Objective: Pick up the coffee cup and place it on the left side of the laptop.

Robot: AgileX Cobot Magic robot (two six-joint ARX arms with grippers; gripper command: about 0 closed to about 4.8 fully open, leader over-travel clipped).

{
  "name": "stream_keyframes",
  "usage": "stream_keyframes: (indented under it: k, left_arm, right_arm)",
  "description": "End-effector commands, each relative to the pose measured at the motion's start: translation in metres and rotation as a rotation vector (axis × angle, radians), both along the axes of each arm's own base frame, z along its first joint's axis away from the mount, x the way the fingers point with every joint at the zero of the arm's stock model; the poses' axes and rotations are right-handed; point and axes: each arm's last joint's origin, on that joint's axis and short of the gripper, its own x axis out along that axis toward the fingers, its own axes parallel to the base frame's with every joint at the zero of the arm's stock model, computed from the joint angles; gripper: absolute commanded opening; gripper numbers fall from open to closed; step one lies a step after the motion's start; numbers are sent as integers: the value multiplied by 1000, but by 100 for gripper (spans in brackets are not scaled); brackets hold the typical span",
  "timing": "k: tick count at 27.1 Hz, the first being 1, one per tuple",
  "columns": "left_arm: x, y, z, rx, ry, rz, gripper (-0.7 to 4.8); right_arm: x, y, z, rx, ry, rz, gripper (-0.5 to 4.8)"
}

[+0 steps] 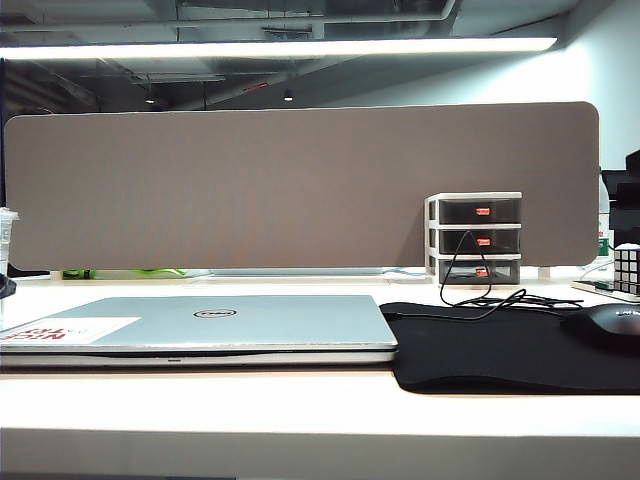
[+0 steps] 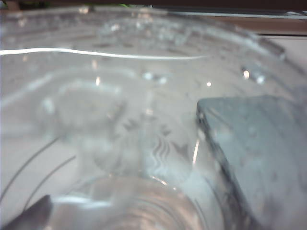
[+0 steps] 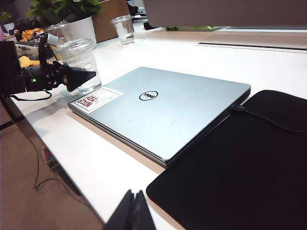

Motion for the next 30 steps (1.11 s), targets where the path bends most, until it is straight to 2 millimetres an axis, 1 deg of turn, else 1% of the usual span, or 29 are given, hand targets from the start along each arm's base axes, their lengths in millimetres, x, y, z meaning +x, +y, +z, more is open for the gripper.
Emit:
stream_keyframes:
  k: [1,8,9,11,12,13,14,15,16,17,18,19,21,23,25,27,30]
  left_arm:
    - [-8,-1,-1,7,12,27,479]
    - [-29,-5,-5,20,48,61,479]
    - [-35,-7,-3,6,46,72,479]
    - [-40,-7,0,-3,39,116,479]
    - [-47,-8,5,-42,8,172,479]
    - [-52,-9,13,-58,-54,177,479]
    - [-54,-10,16,-62,-78,174,479]
    - [-56,-10,19,-66,-92,167,442]
    - [-62,-12,24,-86,-121,154,331]
    - [-64,-13,27,-85,-137,153,281]
    - [-70,-15,29,-87,-150,145,204]
    - [-72,-16,29,-117,-147,139,162]
    - [-73,-17,32,-171,-152,108,111]
    - [-73,-18,36,-191,-170,82,49]
    - [-74,-19,39,-195,-186,51,15]
    - [-75,-20,43,-195,-206,31,-5]
    - [-76,-21,49,-186,-244,9,-6]
  right_arm:
    - [0,0,0,-4,-19,9,-1]
    - [0,0,0,-17,-34,10,-1]
    - [0,0,0,-17,-33,10,-1]
    - [0,0,0,-17,-34,10,-1]
    - [0,0,0,-17,-34,10,-1]
    - [0,0,0,-17,-34,10,-1]
    - [0,0,0,-17,-34,10,-1]
    - [0,0,0,-17,-34,10,-1]
    - [0,0,0,-17,-34,10,-1]
    - [0,0,0,-17,-34,10,-1]
    - [0,0,0,-18,-34,7,-1]
    - [0,0,0,-18,-34,7,-1]
    - [0,0,0,-18,-34,6,-1]
    - [0,0,0,-17,-33,6,-1]
    - [0,0,0,-17,-34,7,-1]
    - [0,0,0,-17,-33,7,-1]
    - [0,0,0,-17,-33,7,-1]
